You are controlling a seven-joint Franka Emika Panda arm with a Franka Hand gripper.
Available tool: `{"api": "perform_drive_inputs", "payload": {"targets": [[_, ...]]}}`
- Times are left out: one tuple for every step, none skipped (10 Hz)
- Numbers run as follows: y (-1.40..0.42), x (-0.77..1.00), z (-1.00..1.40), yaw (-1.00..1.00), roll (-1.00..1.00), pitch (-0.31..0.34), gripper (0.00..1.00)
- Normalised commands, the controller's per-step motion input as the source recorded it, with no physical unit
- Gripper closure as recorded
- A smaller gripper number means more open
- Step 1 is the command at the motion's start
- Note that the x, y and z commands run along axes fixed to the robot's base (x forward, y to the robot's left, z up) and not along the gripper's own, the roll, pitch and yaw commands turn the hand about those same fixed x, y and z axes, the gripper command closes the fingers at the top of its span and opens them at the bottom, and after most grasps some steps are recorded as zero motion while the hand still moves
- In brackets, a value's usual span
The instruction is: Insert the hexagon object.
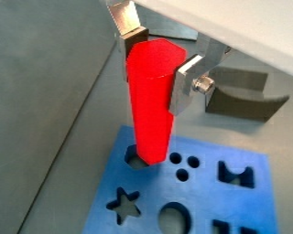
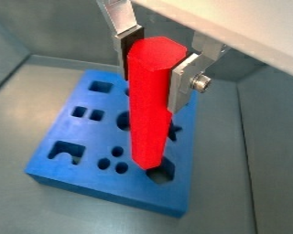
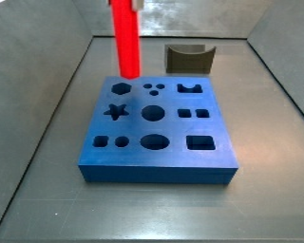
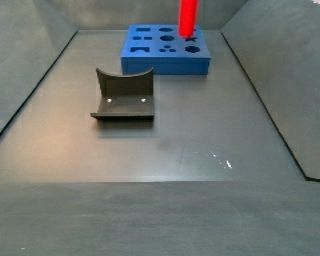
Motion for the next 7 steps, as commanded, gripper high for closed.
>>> {"api": "perform_drive_inputs", "payload": {"targets": [[0.00,-0.23,-0.19,-0.17,0.02,-0.091,1.00],[0.00,-0.29,-0.23,-0.14,0.00,-0.113,1.00],[0.00,-0.27,-0.32,-0.15,-0.08,-0.153,1.00],[0.01,-0.16,-0.25,-0.10,-0.16,-0.096,1.00],[0.09,0.00,-0.23,-0.03,-0.12,-0.003,1.00],[0.17,0.03,-0.22,0.00,-0.09,0.000,1.00],[0.15,0.04,-0.23,0.00,-0.11,0.000,1.00]]}}
